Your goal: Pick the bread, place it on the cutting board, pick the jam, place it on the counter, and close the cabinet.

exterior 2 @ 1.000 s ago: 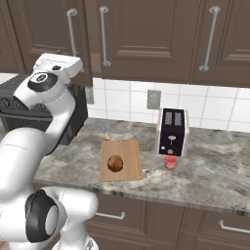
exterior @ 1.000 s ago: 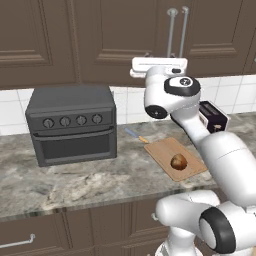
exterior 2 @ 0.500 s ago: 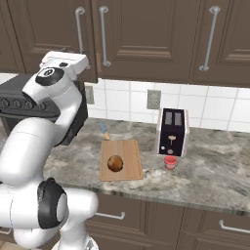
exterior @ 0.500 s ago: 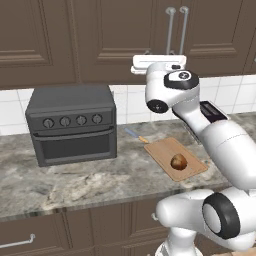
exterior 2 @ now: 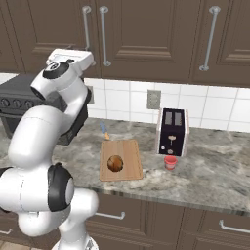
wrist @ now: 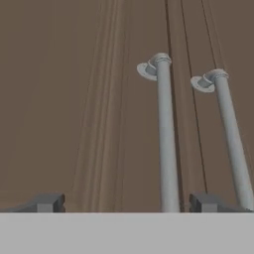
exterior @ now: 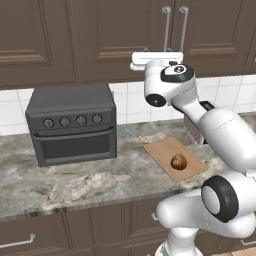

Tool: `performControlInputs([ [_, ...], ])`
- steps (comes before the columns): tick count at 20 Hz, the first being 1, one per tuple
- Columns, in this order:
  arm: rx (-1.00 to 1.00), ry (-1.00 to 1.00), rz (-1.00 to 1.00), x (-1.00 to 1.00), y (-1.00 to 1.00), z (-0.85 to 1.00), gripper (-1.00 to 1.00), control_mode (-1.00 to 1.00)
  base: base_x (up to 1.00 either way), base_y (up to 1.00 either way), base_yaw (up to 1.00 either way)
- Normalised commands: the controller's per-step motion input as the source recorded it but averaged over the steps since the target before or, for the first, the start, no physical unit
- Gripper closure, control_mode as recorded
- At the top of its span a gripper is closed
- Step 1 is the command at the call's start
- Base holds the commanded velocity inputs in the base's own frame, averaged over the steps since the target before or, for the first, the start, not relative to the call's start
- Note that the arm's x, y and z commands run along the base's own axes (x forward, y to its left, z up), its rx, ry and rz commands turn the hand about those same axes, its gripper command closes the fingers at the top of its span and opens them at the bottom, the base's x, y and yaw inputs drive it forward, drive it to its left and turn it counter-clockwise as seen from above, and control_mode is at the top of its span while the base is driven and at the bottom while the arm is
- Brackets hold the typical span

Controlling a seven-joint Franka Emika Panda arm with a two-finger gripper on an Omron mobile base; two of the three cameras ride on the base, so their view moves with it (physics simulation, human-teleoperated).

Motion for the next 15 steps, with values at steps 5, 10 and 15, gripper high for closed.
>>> performControlInputs([
  [5,0.00,0.00,0.00,0.29,-0.09,0.00,-1.00,-1.00,0.00,0.00,0.00],
  [10,0.00,0.00,0.00,0.20,-0.05,0.00,-1.00,-1.00,0.00,0.00,0.00],
  [15,0.00,0.00,0.00,0.10,-0.01,0.00,-1.00,-1.00,0.00,0.00,0.00],
])
